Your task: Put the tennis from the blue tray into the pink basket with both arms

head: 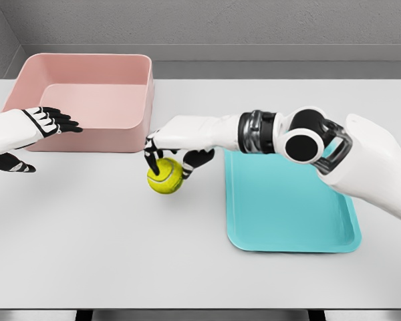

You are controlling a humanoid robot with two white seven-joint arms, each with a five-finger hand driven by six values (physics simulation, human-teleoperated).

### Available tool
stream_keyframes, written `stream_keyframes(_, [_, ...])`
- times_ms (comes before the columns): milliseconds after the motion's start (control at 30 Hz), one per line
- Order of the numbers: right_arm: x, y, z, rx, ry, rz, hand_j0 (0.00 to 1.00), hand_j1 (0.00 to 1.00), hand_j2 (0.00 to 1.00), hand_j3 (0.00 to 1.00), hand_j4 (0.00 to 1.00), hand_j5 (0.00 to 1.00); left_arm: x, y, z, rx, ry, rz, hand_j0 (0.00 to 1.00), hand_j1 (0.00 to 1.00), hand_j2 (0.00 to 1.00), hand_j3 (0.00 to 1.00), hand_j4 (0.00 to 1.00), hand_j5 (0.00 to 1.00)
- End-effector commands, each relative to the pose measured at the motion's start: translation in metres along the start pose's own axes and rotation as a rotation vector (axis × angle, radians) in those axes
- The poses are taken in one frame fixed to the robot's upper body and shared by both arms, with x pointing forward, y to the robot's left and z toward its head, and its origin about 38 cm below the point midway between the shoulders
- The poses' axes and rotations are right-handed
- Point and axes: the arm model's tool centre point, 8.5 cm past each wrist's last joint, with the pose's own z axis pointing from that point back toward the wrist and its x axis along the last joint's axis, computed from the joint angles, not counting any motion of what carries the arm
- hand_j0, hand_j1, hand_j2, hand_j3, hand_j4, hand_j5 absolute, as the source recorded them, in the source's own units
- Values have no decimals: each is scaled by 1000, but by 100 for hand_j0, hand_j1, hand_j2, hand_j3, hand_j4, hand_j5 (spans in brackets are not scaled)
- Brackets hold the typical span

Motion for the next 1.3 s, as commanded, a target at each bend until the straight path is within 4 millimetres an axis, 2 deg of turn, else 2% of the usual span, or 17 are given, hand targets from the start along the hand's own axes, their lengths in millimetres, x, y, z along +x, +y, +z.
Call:
stream_keyframes(0, [3, 2, -6, 6, -3, -11, 29, 29, 29, 29, 29, 29, 0, 1, 0, 3, 1, 5, 100, 100, 100, 100, 100, 100])
stream_keyframes(367, [14, -2, -22, 23, -11, -7, 29, 29, 29, 29, 29, 29, 0, 1, 0, 3, 1, 5, 100, 100, 100, 100, 100, 100])
stream_keyframes(400, [14, -2, -22, 23, -11, -7, 43, 43, 43, 43, 43, 43, 0, 1, 0, 3, 1, 5, 100, 100, 100, 100, 100, 100])
stream_keyframes(433, [12, -3, -22, 19, 8, -14, 100, 100, 100, 100, 100, 100, 0, 1, 0, 3, 1, 5, 100, 100, 100, 100, 100, 100])
stream_keyframes(533, [8, -6, -15, 9, 18, -11, 100, 100, 100, 100, 100, 100, 0, 1, 0, 3, 1, 5, 100, 100, 100, 100, 100, 100])
stream_keyframes(567, [-3, -7, -1, 0, 52, -6, 100, 100, 100, 100, 100, 100, 0, 1, 0, 3, 1, 5, 100, 100, 100, 100, 100, 100])
stream_keyframes(633, [-24, -32, 46, -98, 93, 30, 100, 100, 100, 100, 100, 100, 0, 0, 0, 3, -1, 5, 100, 100, 100, 100, 100, 100])
stream_keyframes(733, [-53, -54, 136, -227, 200, 93, 100, 100, 100, 100, 100, 100, 1, 0, 0, 3, -2, 4, 100, 100, 100, 100, 100, 100])
stream_keyframes(800, [-65, -54, 189, -286, 275, 110, 100, 100, 100, 100, 100, 100, 3, -3, -2, -1, -10, 8, 100, 100, 100, 100, 100, 100])
stream_keyframes(867, [-72, -45, 224, -299, 317, 129, 100, 100, 100, 100, 100, 100, 20, -5, -12, -26, -50, -59, 100, 100, 100, 100, 100, 100])
stream_keyframes(933, [-76, -38, 243, -292, 344, 135, 100, 100, 100, 100, 100, 100, 38, -12, -23, -32, -99, -86, 100, 100, 100, 100, 100, 100])
stream_keyframes(1033, [-88, -16, 272, -287, 380, 120, 100, 100, 100, 100, 100, 100, 59, -21, -48, 0, -162, -89, 100, 100, 100, 100, 100, 100])
stream_keyframes(1133, [-95, 6, 276, -249, 357, 109, 100, 100, 100, 100, 100, 100, 75, -33, -71, 13, -199, -105, 100, 100, 100, 100, 100, 100])
stream_keyframes(1267, [-95, 13, 271, -242, 344, 96, 100, 100, 100, 100, 100, 100, 91, -46, -86, -10, -245, -117, 100, 100, 100, 100, 100, 100])
